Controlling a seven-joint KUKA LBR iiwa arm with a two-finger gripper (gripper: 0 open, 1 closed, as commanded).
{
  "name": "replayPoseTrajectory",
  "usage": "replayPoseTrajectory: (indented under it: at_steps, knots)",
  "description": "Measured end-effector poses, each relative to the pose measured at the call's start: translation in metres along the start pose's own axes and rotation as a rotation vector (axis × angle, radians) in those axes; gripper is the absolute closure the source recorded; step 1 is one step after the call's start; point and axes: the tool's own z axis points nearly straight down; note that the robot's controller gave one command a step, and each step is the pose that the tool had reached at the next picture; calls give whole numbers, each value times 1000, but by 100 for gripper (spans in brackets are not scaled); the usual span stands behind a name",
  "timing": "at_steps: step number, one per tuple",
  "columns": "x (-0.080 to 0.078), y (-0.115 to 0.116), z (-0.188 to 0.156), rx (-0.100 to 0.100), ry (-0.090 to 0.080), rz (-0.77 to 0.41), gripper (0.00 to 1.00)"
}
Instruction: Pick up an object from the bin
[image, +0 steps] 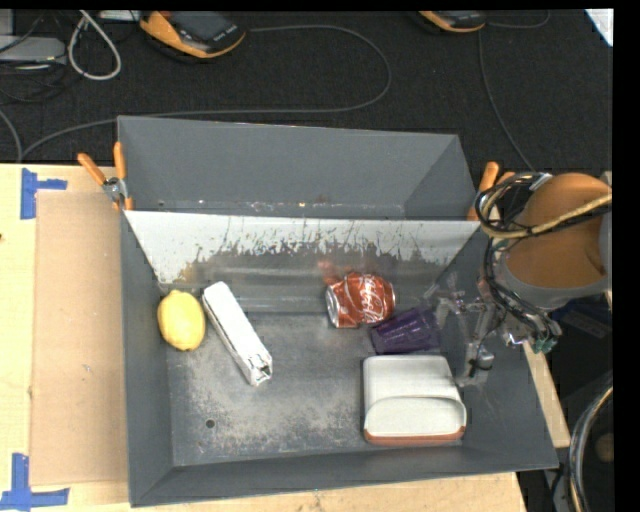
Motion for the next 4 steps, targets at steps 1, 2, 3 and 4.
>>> replayPoseTrajectory:
  at_steps: [1,2,3,4]
  knots:
    - [-13,39,20,0,-6,190,0]
    - [-39,29,32,1,-5,16,0]
    - [-25,41,40,5,-13,54,0]
    - [-35,42,43,3,-8,-6,0]
